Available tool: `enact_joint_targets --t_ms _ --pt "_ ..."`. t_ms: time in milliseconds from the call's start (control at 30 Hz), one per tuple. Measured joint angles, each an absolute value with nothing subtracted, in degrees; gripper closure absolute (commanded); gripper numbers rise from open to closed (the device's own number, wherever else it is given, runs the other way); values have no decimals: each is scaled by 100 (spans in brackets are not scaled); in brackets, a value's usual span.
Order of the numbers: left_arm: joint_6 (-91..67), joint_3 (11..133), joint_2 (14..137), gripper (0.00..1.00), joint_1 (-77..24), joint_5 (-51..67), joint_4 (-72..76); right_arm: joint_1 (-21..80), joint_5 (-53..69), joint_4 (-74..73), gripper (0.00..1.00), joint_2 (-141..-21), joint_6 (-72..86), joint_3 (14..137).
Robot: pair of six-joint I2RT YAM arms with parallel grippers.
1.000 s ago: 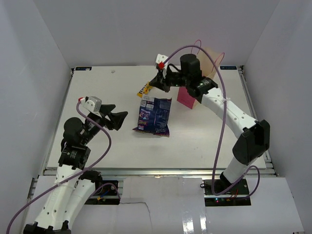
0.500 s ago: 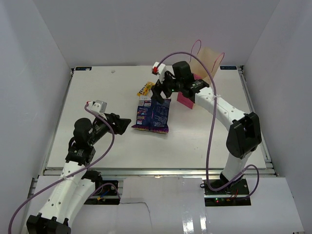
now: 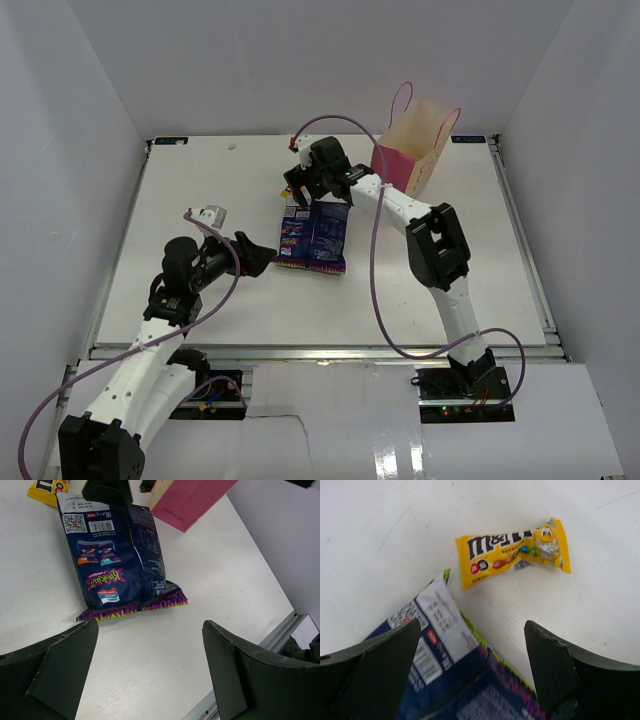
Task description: Place the snacks into the paper bag
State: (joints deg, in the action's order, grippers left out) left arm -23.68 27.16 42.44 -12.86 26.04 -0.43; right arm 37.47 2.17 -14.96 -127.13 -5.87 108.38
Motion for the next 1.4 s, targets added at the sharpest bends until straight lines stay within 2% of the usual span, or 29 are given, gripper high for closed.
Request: enact_joint_targets --t_ms 100,267,367,400,467,500,567,600,767,900,1067,1133,1300,1400 --pt "-2449 2670 4023 4 -1286 2611 -89 3747 193 -1505 10 -13308 -467 11439" --pt "-2539 2567 3465 4 -1286 2587 -274 3726 434 -1667 10 -13684 -333 11546" --pt "-2587 2495 3323 4 -1286 2571 -322 3712 648 -1710 0 -13703 -281 11544" --pt "-2600 2484 3328 4 -1286 2567 -346 3706 749 -1708 14 -13703 -272 11544" --pt "-2611 2480 3385 4 -1286 2567 -362 3684 1033 -1710 24 -13703 -272 11522" --pt "-2617 2480 3428 4 -1286 2567 -364 3680 1188 -1702 37 -13703 -252 11478" --pt "-2620 2480 3511 4 -1286 2569 -381 3664 1470 -1686 49 -13703 -215 11360" --pt "-2624 2480 3540 4 -1286 2569 -397 3647 1629 -1688 61 -13701 -211 11279" --pt "-2657 2477 3527 4 -1286 2574 -427 3524 2294 -1616 92 -13622 -193 11015" --pt "-2700 2477 3437 4 -1286 2574 -429 3474 2617 -1704 92 -13546 -438 10967" --pt "-2753 2462 3295 4 -1286 2576 -429 3459 3131 -2187 92 -13205 -1789 10875" --pt "-2755 2449 3262 4 -1286 2574 -427 3503 3015 -2189 92 -12661 -2381 10366" --pt "-2746 2436 3256 4 -1286 2574 -432 3820 2069 -1131 92 -10678 -3854 8296" --pt "-2742 2436 3258 4 -1286 2574 -429 4029 1653 -425 92 -10086 -4451 7649"
